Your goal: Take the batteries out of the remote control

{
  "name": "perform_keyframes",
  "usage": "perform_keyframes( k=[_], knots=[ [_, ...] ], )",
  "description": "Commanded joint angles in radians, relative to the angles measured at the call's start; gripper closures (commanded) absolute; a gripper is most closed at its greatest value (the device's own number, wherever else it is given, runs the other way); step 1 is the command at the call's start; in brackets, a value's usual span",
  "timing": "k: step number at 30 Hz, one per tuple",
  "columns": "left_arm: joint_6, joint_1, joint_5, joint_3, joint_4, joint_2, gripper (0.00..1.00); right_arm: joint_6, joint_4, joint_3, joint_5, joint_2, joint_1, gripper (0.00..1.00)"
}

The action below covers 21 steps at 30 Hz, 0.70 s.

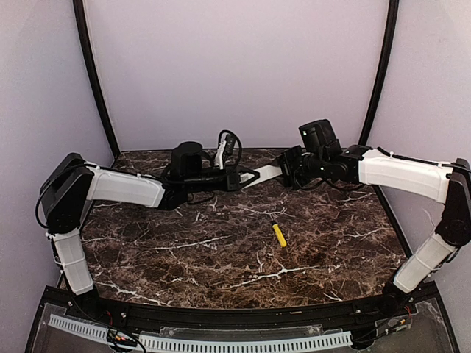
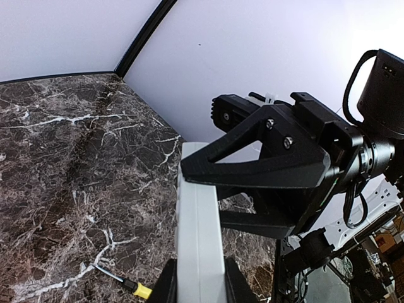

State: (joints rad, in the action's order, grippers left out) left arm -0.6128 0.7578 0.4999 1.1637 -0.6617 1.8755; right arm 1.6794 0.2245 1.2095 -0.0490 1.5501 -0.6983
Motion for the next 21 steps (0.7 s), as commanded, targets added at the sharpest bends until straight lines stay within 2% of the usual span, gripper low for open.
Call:
perform_keyframes(
  k=[1,4,6,11,17,21],
  knots=[
    [0.003,0.005,0.03,-0.032,0.002,-0.057,1.0,-0.13,-0.042,0.018,-0.039,-0.003,-0.002,0.53],
    [0.029,0.006,0.035,-0.041,0.045,-0.077,1.0,-0.204,-0.034,0.019,-0.043,-0.002,0.002,0.38],
    [0.048,0.006,0.037,-0.055,0.071,-0.094,1.0,-0.269,-0.031,0.021,-0.042,-0.002,0.003,0.25],
    [0.099,0.006,0.03,-0.077,0.146,-0.137,1.0,-0.437,-0.025,0.039,-0.06,0.01,0.021,0.02],
    [0.144,0.005,0.002,-0.085,0.266,-0.196,1.0,-0.772,-0.095,0.047,-0.099,-0.014,0.028,0.01],
    [0.163,0.005,-0.05,-0.079,0.398,-0.235,0.99,-0.93,-0.112,-0.005,-0.073,-0.054,0.028,0.01]
  ],
)
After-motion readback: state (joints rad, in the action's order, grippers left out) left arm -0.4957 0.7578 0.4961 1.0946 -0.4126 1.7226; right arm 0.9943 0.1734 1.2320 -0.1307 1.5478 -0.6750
